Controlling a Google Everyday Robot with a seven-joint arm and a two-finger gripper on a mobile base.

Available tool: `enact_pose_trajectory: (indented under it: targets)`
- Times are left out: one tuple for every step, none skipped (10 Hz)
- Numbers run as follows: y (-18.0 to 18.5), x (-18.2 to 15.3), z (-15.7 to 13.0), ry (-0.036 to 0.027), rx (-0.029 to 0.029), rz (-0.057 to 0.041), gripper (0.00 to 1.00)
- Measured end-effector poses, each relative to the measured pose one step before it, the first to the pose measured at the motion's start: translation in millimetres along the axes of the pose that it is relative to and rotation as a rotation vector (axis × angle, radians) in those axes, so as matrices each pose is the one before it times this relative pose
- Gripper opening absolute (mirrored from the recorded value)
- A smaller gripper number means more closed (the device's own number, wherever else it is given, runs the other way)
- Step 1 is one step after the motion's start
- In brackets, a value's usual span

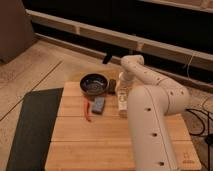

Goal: Stand the bottle upright

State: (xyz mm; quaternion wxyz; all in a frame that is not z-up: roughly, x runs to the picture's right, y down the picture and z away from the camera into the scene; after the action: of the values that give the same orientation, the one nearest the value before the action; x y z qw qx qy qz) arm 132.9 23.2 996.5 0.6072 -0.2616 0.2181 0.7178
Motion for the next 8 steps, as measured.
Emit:
enact_pose_trajectory:
  targets:
    - [1.08,-0.48,-0.10,-0.00273,-0.00455,-0.00298,0.46]
    - [0.28,-0.76,-0.66,-0.00350,-0.00225,-0.00288,0.36]
    - [0.59,-0.14,-0.33,-0.00239,-0.00436,-0.00336,0.22]
    - [1.88,-0.11,-0.11,-0.00219,-0.00600,-0.00301,0.11]
    - [1.04,0.78,0.75,0.00094,-0.00351,-0.00133,0.04]
    - [1.56,-0.01,-1.91,-0.00459,-0.00506,-0.00134,0.00]
    - [1.31,-1.53,-4.40,-0.01023,-0.00349,-0.00232,0.00]
    - [2.72,-3.69,-8.04,-0.02126,-0.00977,0.00128,0.00]
